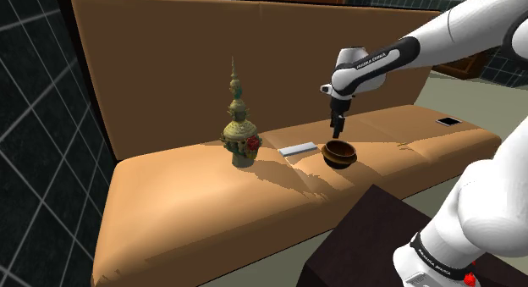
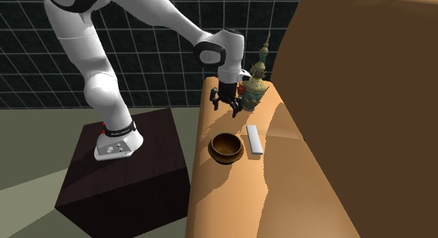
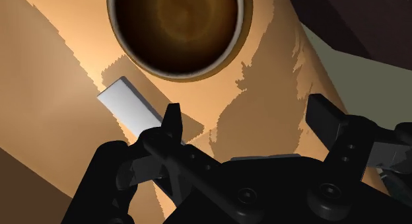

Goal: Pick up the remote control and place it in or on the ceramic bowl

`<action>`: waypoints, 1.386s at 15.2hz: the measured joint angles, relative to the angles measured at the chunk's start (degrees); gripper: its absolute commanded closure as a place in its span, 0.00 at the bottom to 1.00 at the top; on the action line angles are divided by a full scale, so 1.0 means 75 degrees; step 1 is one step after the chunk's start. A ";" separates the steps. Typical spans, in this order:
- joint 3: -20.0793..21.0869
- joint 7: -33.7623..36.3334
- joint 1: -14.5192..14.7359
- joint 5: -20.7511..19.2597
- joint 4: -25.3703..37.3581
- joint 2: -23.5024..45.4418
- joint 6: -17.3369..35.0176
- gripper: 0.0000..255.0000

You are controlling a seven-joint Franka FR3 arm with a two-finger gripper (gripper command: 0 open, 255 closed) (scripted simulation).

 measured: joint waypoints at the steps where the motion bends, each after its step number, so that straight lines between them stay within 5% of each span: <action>1: -0.0021 -0.0321 -0.0012 0.0198 0.0179 0.0359 0.0142 0.00; 11: 0.0649 -0.2839 -0.0689 0.1792 0.2468 0.3574 0.0764 0.00; 17: 0.1251 -0.3709 -0.1175 0.2137 0.4396 0.5426 0.0666 0.00; 21: 0.1403 -0.3913 -0.1309 0.2204 0.4824 0.5955 0.0768 0.00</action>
